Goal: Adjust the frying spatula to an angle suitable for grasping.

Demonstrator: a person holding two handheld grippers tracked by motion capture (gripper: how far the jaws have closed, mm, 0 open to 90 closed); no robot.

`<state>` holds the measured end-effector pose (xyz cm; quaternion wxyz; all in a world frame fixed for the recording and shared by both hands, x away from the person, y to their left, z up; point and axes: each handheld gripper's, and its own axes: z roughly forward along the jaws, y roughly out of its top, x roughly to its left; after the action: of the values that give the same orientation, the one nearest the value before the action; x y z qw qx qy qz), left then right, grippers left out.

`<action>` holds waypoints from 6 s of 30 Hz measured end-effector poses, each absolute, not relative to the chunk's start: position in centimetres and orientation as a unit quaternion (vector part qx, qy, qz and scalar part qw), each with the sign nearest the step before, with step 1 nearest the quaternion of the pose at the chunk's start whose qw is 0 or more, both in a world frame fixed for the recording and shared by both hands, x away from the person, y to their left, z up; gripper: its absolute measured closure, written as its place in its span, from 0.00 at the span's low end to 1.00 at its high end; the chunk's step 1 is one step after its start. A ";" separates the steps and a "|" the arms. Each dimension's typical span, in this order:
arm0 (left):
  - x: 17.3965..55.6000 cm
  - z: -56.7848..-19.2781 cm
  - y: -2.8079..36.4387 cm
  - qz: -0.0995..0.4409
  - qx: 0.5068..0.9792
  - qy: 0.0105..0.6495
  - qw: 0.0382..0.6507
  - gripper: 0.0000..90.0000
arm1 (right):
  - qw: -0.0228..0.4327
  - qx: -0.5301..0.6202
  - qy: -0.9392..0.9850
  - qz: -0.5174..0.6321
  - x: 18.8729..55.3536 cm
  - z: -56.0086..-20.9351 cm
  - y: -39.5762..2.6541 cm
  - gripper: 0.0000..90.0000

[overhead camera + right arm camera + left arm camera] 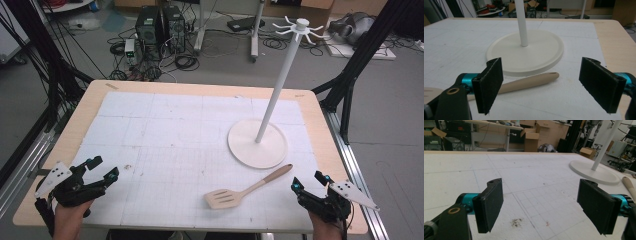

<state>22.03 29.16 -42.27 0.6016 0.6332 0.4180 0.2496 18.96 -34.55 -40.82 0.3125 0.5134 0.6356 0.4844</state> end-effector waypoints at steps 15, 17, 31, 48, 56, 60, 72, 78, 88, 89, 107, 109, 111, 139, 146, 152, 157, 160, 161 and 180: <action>22.9 -42.5 28.7 0.234 0.633 0.420 0.607 0.32 | 0.307 0.531 0.625 0.483 18.6 -41.4 -35.2 0.30; 22.9 -42.6 28.8 0.227 0.633 0.419 0.610 0.36 | 0.305 0.541 0.619 0.481 18.6 -41.5 -35.5 0.38; 23.0 -43.0 28.8 0.227 0.644 0.433 0.589 0.39 | 0.284 0.550 0.657 0.430 24.1 -42.8 -36.9 0.99; 23.1 -43.2 28.6 0.220 0.650 0.433 0.584 0.40 | 0.228 0.494 0.749 0.379 29.9 -44.9 -37.1 0.99; 23.2 -43.2 28.6 0.217 0.652 0.434 0.583 0.41 | 0.213 0.472 0.774 0.364 29.2 -44.8 -37.6 0.99; 23.1 -43.2 28.4 0.217 0.653 0.432 0.584 0.42 | 0.212 0.472 0.772 0.371 28.3 -45.0 -37.8 0.99; 23.2 -43.1 28.1 0.211 0.664 0.419 0.583 0.52 | 0.202 0.468 0.771 0.381 26.9 -44.9 -37.1 0.99; 23.2 -43.1 28.1 0.210 0.668 0.414 0.582 0.57 | 0.195 0.445 0.773 0.409 25.4 -43.9 -35.2 0.93; 23.0 -42.8 27.1 0.191 0.686 0.379 0.591 0.83 | 0.158 0.387 0.787 0.453 23.5 -43.5 -30.4 0.93; 22.9 -42.7 26.8 0.185 0.689 0.372 0.594 0.86 | 0.162 0.386 0.787 0.454 23.5 -43.5 -30.2 0.93; 24.7 -42.1 20.4 0.154 0.740 0.317 0.573 0.93 | 0.067 0.302 0.831 0.462 21.5 -44.6 -26.7 0.99; 24.8 -42.1 20.9 0.157 0.738 0.321 0.573 0.92 | 0.061 0.290 0.841 0.453 21.5 -44.8 -25.7 0.99; 24.9 -42.1 21.2 0.160 0.736 0.325 0.572 0.92 | 0.059 0.287 0.849 0.439 21.7 -45.0 -24.9 0.99; 24.7 -42.3 23.9 0.174 0.721 0.351 0.571 0.82 | 0.158 0.392 0.807 0.413 19.9 -43.3 -27.7 0.93; 24.8 -42.3 24.0 0.187 0.712 0.359 0.574 0.68 | 0.235 0.523 0.730 0.372 16.2 -42.9 -34.9 0.92; 24.9 -42.3 24.2 0.189 0.709 0.361 0.576 0.65 | 0.237 0.560 0.714 0.347 13.3 -43.5 -36.8 0.93; 24.9 -42.3 24.2 0.190 0.708 0.361 0.576 0.65 | 0.228 0.574 0.706 0.346 12.4 -44.4 -37.3 0.97; 24.9 -42.4 24.3 0.190 0.708 0.363 0.575 0.65 | 0.224 0.575 0.705 0.349 12.2 -44.8 -37.0 0.99; 24.9 -42.4 24.3 0.191 0.709 0.362 0.574 0.65 | 0.219 0.577 0.704 0.352 12.2 -44.8 -36.9 0.99; 24.9 -42.5 24.5 0.191 0.709 0.362 0.574 0.70 | 0.200 0.597 0.697 0.343 15.7 -44.4 -33.9 0.99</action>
<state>24.93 24.52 -42.52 0.5744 0.7089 0.3621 0.1909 15.66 -33.86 -44.36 0.2000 0.5967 0.6973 0.3432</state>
